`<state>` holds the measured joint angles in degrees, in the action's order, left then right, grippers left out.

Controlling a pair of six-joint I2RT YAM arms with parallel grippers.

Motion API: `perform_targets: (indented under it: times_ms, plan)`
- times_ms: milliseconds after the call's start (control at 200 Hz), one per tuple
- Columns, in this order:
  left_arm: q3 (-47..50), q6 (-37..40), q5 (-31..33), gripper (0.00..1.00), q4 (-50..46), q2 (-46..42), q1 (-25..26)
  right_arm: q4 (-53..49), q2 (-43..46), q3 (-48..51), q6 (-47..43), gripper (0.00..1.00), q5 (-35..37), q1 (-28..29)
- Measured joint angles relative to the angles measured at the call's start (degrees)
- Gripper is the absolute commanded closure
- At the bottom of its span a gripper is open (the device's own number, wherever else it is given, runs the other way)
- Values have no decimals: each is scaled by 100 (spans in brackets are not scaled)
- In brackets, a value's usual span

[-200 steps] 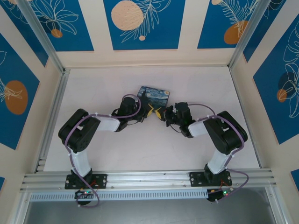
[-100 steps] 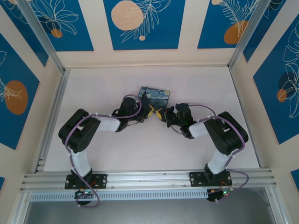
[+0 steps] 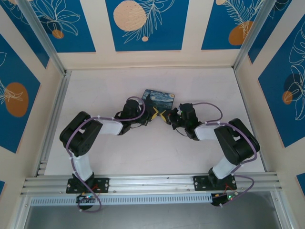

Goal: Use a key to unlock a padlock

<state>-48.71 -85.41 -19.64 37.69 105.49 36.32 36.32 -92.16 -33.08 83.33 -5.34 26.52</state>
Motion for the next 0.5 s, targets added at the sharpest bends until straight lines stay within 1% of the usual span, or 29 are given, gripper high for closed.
perform_targets:
  times_ms: [160,290,355,500]
  plan:
    - [0,0,2,100,2,0,-2,-35,-15,-35,-24,100,-15,-2]
    - [0,0,66,100,-4,0,-11,240,-184,-35,229,100,-66,-2]
    - [0,0,107,100,2,0,-24,492,-295,-31,437,100,-87,-2]
    - [-33,2,251,100,9,0,-66,1438,-765,9,990,100,-138,-15]
